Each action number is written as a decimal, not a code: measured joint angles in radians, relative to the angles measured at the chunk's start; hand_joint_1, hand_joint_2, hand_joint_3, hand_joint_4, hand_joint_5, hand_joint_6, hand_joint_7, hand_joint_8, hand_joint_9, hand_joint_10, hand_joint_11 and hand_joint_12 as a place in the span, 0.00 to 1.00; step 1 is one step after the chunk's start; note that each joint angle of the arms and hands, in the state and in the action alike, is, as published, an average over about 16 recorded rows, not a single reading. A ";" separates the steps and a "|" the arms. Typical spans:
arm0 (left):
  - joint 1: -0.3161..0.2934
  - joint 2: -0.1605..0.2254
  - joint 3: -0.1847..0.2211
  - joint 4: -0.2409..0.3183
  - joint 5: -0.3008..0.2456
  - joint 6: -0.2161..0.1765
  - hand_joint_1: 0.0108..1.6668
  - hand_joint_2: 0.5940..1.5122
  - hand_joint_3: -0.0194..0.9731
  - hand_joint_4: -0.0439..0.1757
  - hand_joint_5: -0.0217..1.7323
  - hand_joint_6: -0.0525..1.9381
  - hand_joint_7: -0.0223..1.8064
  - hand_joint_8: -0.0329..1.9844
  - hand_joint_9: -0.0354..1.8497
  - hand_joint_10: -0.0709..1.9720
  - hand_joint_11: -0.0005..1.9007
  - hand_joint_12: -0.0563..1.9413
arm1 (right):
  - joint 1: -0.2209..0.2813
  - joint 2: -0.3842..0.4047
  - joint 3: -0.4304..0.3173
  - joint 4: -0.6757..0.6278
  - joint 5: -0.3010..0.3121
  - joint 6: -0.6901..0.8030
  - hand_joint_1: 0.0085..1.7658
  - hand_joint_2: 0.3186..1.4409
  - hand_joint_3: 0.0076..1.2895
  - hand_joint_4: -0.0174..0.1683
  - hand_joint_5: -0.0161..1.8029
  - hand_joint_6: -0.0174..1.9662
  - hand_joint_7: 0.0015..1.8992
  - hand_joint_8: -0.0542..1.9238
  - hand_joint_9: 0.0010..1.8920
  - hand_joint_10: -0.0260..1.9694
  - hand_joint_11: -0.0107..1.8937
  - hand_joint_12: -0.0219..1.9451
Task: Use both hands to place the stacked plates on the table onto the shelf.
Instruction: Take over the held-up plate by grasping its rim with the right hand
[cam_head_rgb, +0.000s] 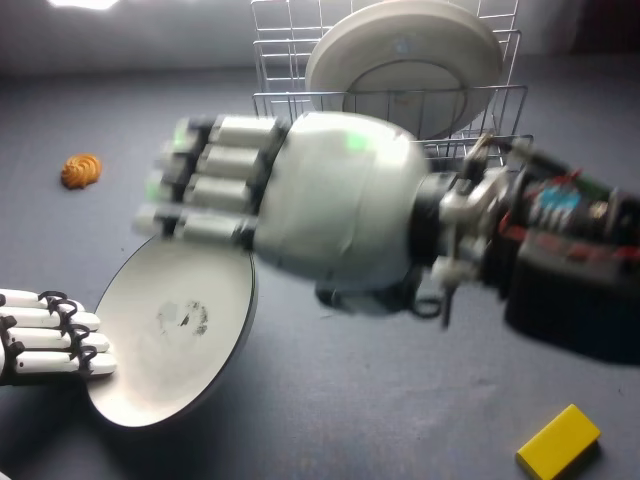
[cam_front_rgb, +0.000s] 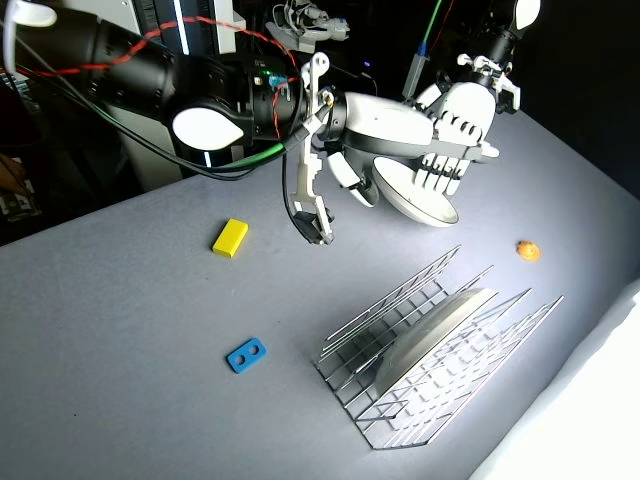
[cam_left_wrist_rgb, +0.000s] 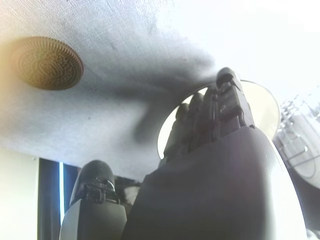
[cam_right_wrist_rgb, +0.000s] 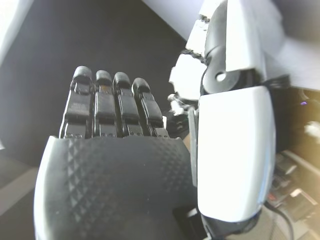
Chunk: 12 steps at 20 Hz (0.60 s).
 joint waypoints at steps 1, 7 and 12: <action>0.000 0.000 0.000 0.000 0.000 0.000 0.00 0.58 0.04 0.18 0.02 0.02 0.01 0.01 0.01 0.02 0.01 0.03 | -0.011 -0.017 0.005 0.004 0.002 -0.019 0.67 0.51 0.00 0.13 0.02 0.02 0.01 0.04 0.01 0.01 0.02 0.13; 0.003 0.000 0.000 -0.001 0.002 0.000 0.00 0.58 0.04 0.18 0.02 0.02 0.01 0.01 0.01 0.02 0.01 0.03 | -0.065 -0.129 0.065 0.033 0.003 -0.091 0.69 0.52 0.00 0.12 0.02 0.02 0.01 0.04 0.01 0.01 0.02 0.18; 0.006 0.000 0.000 -0.002 0.003 0.000 0.00 0.58 0.04 0.18 0.02 0.02 0.01 0.01 0.01 0.02 0.01 0.03 | -0.085 -0.211 0.133 0.060 0.002 -0.113 0.71 0.53 0.00 0.12 0.02 0.02 0.01 0.04 0.01 0.01 0.02 0.21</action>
